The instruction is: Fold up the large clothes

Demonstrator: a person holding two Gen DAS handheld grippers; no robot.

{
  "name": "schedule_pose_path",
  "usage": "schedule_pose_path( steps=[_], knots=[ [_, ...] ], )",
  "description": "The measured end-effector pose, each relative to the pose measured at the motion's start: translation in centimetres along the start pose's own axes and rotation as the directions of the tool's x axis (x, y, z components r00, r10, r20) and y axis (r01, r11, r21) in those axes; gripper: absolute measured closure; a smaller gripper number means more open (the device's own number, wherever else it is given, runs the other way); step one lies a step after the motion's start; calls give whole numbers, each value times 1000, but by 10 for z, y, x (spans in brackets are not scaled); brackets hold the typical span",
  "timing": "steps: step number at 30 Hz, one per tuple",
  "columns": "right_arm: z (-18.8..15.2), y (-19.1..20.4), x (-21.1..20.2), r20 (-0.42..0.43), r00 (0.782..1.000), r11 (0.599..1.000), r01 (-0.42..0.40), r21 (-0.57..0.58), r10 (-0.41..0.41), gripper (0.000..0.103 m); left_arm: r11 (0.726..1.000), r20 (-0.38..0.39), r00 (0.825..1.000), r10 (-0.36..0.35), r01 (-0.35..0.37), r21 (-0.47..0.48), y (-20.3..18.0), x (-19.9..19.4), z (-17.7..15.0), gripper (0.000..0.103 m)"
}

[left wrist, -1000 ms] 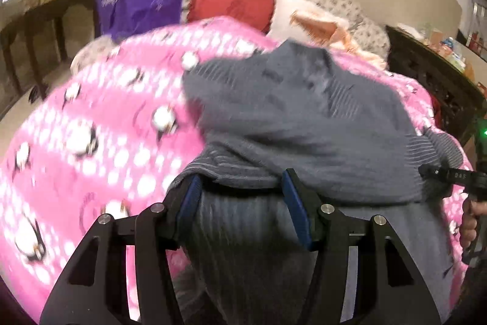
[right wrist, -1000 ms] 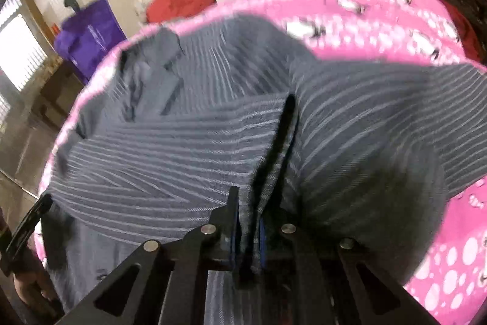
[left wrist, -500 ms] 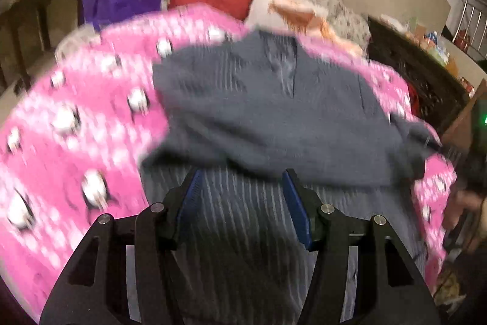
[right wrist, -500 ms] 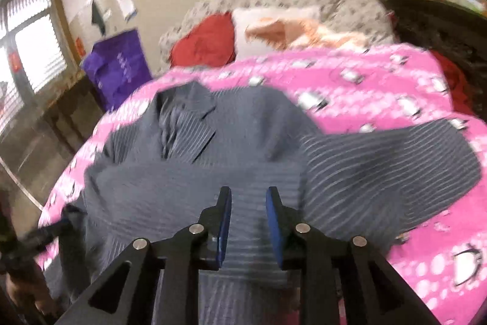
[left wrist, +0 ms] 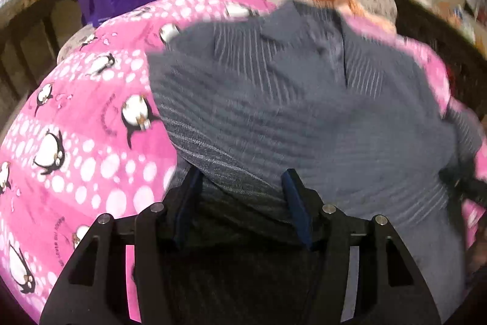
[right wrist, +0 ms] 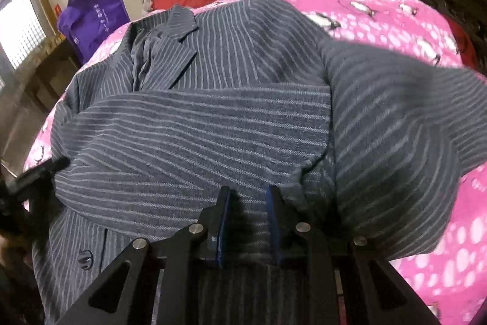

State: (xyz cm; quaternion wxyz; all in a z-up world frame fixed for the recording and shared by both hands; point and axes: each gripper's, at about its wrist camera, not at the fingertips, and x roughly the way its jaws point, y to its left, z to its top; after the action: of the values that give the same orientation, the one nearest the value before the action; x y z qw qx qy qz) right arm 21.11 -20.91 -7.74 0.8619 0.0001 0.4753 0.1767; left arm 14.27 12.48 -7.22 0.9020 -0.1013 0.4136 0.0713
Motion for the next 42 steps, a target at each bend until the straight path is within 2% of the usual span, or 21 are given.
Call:
schedule_pose_path(
  steps=[2,4,6,8,11,14,17,19,21,22,25,26,27,28,30,32,34,37,38,41,42],
  knots=[
    [10,4,-9,47,999,1000,22,1,-22,80,998,28,1000,-1,2,-63,8,-5,22,47],
    [21,7,-9,76,996,999,46,9,-46,78,997,27,999,33,-31,-69,9,3,39,47],
    [35,6,8,57,997,998,56,30,-58,76,994,-36,994,105,-106,-39,7,32,51,47],
    [41,0,35,4,998,997,60,48,-60,76,988,-137,979,154,-157,-13,11,69,48,45],
    [41,0,39,23,998,997,66,39,-67,76,984,-77,981,180,-179,18,9,66,43,42],
    [41,14,17,37,995,995,92,-34,-91,76,987,-80,984,159,-161,-22,16,49,40,42],
    [23,25,-15,95,995,998,28,-50,-23,73,988,3,993,122,-121,-99,23,7,32,42],
    [6,29,-15,72,997,998,16,-62,-12,63,989,40,993,110,-105,-103,20,-12,22,42],
    [-12,24,7,-33,999,998,9,-66,-11,62,994,24,997,77,-75,-77,13,-17,4,42],
    [-13,17,3,-14,1000,999,-19,-41,18,62,995,16,997,71,-69,-66,9,-17,-2,42],
    [-1,-13,-41,92,995,998,-45,52,40,62,997,4,997,73,-72,-23,2,-18,-20,41],
    [3,-28,-59,150,988,997,-38,68,28,62,998,5,998,69,-69,-7,1,-17,-29,39],
    [8,-50,-77,199,980,995,-14,94,-5,61,998,7,998,68,-68,5,2,-12,-34,31],
    [11,-64,-85,215,976,993,5,115,-30,60,998,14,998,69,-69,10,7,-5,-36,22],
    [15,-127,-100,221,968,968,65,241,-120,60,997,-14,1000,22,-23,-67,21,4,-34,16],
    [8,-183,-100,186,972,921,65,383,-146,60,994,-17,1000,-11,10,-107,28,6,-34,15],
    [-6,-235,-91,180,978,859,1,512,-109,60,995,-14,1000,-5,3,-99,26,5,-35,15],
    [-22,-275,-73,210,977,795,-104,598,-31,60,996,-17,1000,4,-6,-90,23,5,-34,14],
    [-23,-281,-73,262,965,791,-152,592,-11,61,996,-17,1000,5,-6,-89,23,5,-34,14],
    [-19,-282,-67,323,946,789,-193,584,-7,64,996,-19,1000,5,-6,-89,24,5,-34,14],
    [-16,-283,-65,332,943,792,-191,579,-16,71,996,-18,1000,6,-7,-89,23,4,-34,14]
  ],
)
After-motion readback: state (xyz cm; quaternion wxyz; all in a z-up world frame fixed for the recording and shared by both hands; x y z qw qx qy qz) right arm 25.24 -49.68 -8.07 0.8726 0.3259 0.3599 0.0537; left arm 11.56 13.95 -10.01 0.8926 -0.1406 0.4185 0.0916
